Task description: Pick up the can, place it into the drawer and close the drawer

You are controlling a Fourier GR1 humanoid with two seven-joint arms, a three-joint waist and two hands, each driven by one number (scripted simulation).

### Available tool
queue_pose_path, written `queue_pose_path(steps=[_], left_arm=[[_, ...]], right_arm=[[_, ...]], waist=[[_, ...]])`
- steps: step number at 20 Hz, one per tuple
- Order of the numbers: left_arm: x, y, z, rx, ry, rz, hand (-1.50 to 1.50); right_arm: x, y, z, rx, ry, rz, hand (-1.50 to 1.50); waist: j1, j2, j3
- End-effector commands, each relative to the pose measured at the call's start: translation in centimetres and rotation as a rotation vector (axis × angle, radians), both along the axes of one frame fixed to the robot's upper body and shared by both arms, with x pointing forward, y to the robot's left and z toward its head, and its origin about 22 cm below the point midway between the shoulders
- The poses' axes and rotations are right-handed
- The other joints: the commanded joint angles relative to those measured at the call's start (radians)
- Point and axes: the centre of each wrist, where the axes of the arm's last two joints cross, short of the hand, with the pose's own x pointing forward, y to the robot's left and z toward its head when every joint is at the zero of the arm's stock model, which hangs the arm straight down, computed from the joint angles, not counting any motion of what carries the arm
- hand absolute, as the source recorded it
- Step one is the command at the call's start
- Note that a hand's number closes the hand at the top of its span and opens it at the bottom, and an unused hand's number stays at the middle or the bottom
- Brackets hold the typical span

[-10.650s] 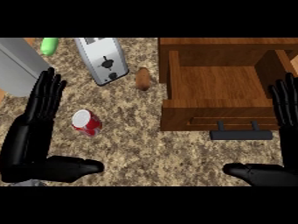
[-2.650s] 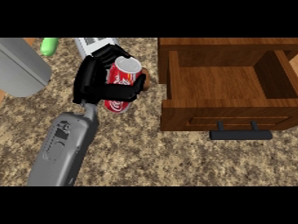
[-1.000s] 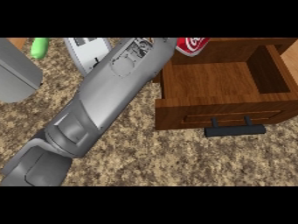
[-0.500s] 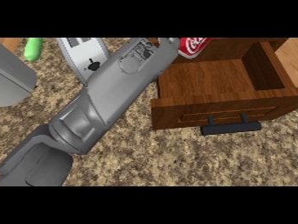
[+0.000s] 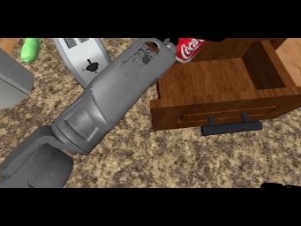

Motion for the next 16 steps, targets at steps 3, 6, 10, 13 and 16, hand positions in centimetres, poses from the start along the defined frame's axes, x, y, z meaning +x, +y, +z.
queue_pose_path(steps=[3, 6, 10, 13, 16], left_arm=[[0.3, 0.7, -1.8, 0.048, -0.014, 0.025, 1.5], [0.1, 0.6, -2.5, 0.069, -0.022, 0.012, 1.5], [0.2, 0.6, -2.4, 0.077, -0.031, 0.077, -1.5], [0.5, 1.7, -4.2, 0.081, -0.022, 0.101, -1.5], [0.6, 1.1, -2.7, 0.046, -0.02, 0.113, -1.5]], right_arm=[[-0.4, -0.1, 1.0, 0.001, -0.013, 0.002, -1.5], [-0.1, -0.7, 1.4, -0.015, 0.003, 0.002, -1.5], [1.0, -0.4, 0.4, -0.021, -0.014, 0.031, -1.5], [0.4, -0.3, 1.4, -0.033, -0.031, 0.025, -1.5], [0.4, 0.6, 0.8, -0.009, -0.036, 0.026, -1.5]], waist=[[-0.016, 0.001, 0.0], [-0.021, 0.002, 0.0], [-0.035, 0.01, 0.001], [-0.032, 0.008, 0.0], [-0.031, 0.008, 0.0]])
